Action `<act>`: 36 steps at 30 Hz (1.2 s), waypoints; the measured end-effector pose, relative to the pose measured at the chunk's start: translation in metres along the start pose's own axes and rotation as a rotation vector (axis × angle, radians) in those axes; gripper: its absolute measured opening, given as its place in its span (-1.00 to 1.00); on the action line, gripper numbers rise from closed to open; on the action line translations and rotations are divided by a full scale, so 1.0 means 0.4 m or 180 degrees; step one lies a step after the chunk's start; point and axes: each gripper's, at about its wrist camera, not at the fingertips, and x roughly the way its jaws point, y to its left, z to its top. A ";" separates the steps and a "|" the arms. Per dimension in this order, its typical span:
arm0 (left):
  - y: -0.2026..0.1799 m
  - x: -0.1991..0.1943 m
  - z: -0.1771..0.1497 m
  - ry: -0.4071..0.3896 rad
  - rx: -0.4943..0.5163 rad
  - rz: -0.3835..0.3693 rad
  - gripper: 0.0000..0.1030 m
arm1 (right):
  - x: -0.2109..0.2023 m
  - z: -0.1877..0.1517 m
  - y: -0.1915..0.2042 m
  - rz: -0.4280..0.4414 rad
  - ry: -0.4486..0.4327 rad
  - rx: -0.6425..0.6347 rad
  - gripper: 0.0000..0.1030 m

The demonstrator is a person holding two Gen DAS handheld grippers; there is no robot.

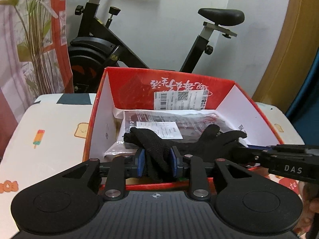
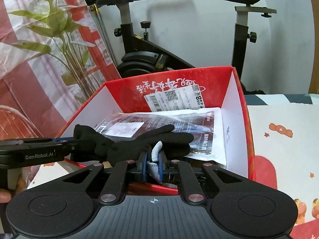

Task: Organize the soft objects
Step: 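Lower the glove into the red box and open the left tool, then move both tools down toward the clear bag of green cables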

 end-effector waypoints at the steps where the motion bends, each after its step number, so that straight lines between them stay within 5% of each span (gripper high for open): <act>1: 0.001 -0.001 0.000 -0.0012 0.0013 0.0009 -0.36 | -0.002 0.001 0.002 -0.0023 0.0002 -0.0023 -0.73; 9: -0.005 -0.050 0.003 -0.0196 0.0084 0.0058 0.12 | -0.050 0.007 0.024 -0.0222 -0.0116 -0.0289 -0.39; 12: -0.011 -0.081 0.003 -0.0281 0.0090 0.0108 0.56 | -0.086 0.000 0.041 -0.0250 -0.0225 -0.0394 0.35; 17: -0.035 -0.151 -0.010 -0.0502 0.0155 0.0201 0.94 | -0.148 -0.022 0.082 -0.0340 -0.0402 -0.0584 0.94; 36: -0.078 -0.351 -0.208 -0.0759 0.0114 0.0605 1.00 | -0.297 -0.187 0.149 -0.0358 -0.0645 -0.0580 0.99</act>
